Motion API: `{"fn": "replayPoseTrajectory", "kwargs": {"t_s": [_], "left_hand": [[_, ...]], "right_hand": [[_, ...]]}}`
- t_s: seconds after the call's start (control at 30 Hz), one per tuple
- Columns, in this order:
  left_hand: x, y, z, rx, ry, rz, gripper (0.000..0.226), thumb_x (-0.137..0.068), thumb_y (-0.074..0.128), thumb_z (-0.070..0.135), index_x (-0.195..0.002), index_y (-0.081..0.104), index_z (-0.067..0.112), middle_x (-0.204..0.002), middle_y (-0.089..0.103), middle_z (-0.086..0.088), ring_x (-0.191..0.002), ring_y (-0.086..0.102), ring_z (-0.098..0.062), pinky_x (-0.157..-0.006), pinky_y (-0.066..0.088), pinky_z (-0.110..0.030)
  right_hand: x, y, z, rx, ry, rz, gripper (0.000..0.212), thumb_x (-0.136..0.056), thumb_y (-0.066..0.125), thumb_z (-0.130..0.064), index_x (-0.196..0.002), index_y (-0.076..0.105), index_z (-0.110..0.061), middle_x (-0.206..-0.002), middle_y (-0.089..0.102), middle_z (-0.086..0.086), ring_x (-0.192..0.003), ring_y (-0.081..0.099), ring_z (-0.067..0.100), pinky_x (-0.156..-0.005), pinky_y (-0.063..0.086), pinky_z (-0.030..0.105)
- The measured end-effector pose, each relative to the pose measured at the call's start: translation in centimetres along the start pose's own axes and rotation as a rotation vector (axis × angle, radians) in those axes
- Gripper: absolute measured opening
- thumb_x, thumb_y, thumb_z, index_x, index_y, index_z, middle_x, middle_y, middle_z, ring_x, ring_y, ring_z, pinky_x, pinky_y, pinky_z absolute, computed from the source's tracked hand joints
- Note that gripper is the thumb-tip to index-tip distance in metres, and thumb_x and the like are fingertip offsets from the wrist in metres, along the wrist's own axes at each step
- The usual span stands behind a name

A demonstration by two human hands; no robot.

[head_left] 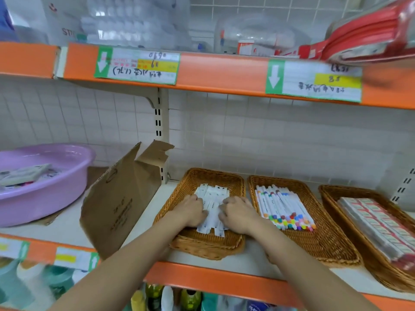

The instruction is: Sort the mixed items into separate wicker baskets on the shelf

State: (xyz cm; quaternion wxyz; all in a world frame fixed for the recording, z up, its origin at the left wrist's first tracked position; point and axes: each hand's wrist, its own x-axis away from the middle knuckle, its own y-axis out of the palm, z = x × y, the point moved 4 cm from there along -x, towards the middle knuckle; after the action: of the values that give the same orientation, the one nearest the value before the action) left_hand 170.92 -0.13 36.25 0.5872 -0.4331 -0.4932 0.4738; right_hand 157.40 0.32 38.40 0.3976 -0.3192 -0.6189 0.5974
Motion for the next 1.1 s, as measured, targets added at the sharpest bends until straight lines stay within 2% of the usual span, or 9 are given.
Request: {"fn": "replayPoseTrajectory", "kwargs": {"t_s": [0.07, 0.13, 0.27, 0.5, 0.67, 0.9, 1.1], "left_hand": [[0.9, 0.5, 0.7, -0.019, -0.027, -0.085, 0.066, -0.102, 0.025, 0.048, -0.152, 0.014, 0.005, -0.16, 0.01, -0.014, -0.145, 0.01, -0.034, -0.118, 0.016, -0.043], [1.6, 0.8, 1.5, -0.021, -0.041, -0.12, 0.072, -0.101, 0.019, 0.053, -0.153, 0.003, 0.007, -0.161, -0.003, -0.012, -0.148, -0.001, -0.032, -0.12, 0.007, -0.043], [3.3, 0.6, 4.7, 0.035, -0.012, -0.075, 0.071, -0.101, 0.016, 0.053, -0.153, 0.004, 0.006, -0.161, 0.0, -0.013, -0.149, 0.001, -0.027, -0.121, 0.006, -0.04], [7.3, 0.9, 14.0, 0.026, 0.065, 0.035, 0.075, -0.098, 0.015, 0.06, -0.154, 0.008, 0.01, -0.161, 0.005, -0.013, -0.148, 0.004, -0.029, -0.12, 0.008, -0.043], [10.7, 2.8, 21.4, -0.039, 0.097, 0.052, 0.072, -0.098, 0.016, 0.059, -0.155, 0.003, 0.017, -0.161, -0.006, -0.01, -0.148, -0.006, -0.028, -0.119, -0.002, -0.045], [13.9, 5.4, 31.1, -0.063, 0.184, 0.058, 0.073, -0.098, 0.018, 0.06, -0.154, -0.004, 0.018, -0.159, -0.016, -0.011, -0.147, -0.014, -0.028, -0.119, -0.006, -0.045], [13.4, 5.2, 39.6, -0.037, 0.303, 0.115, 0.073, -0.098, 0.018, 0.059, -0.154, -0.004, 0.017, -0.161, -0.011, -0.009, -0.148, -0.012, -0.026, -0.118, -0.007, -0.044]], "right_hand": [[1.0, 0.0, 0.5, -0.076, -0.013, -0.019, 0.055, -0.103, 0.026, -0.039, -0.15, 0.028, -0.011, -0.158, 0.022, 0.008, -0.146, 0.015, 0.022, -0.117, 0.008, 0.041], [2.4, 0.1, 1.0, -0.127, -0.025, -0.062, 0.063, -0.103, 0.023, -0.048, -0.155, 0.011, -0.014, -0.163, 0.004, 0.004, -0.149, 0.0, 0.019, -0.12, 0.001, 0.04], [6.3, 0.4, 2.7, -0.199, -0.033, -0.077, 0.072, -0.099, 0.021, -0.059, -0.155, -0.002, -0.021, -0.161, -0.012, -0.002, -0.148, -0.011, 0.014, -0.121, -0.004, 0.04], [15.0, 1.5, 8.1, -0.195, 0.024, -0.042, 0.075, -0.097, 0.023, -0.063, -0.154, -0.008, -0.026, -0.161, -0.011, -0.004, -0.148, -0.011, 0.013, -0.12, -0.007, 0.043], [22.1, 2.8, 13.0, -0.141, 0.1, -0.04, 0.076, -0.097, 0.022, -0.062, -0.154, -0.008, -0.023, -0.161, -0.015, -0.004, -0.147, -0.014, 0.013, -0.119, -0.007, 0.044], [30.7, 5.3, 18.8, -0.12, 0.161, 0.002, 0.081, -0.094, 0.024, -0.066, -0.153, -0.011, -0.024, -0.159, -0.023, -0.003, -0.146, -0.021, 0.013, -0.118, -0.011, 0.047], [34.7, 5.4, 25.0, -0.171, 0.26, 0.053, 0.083, -0.093, 0.024, -0.069, -0.152, -0.015, -0.027, -0.158, -0.024, -0.004, -0.145, -0.022, 0.014, -0.118, -0.01, 0.048]]}}
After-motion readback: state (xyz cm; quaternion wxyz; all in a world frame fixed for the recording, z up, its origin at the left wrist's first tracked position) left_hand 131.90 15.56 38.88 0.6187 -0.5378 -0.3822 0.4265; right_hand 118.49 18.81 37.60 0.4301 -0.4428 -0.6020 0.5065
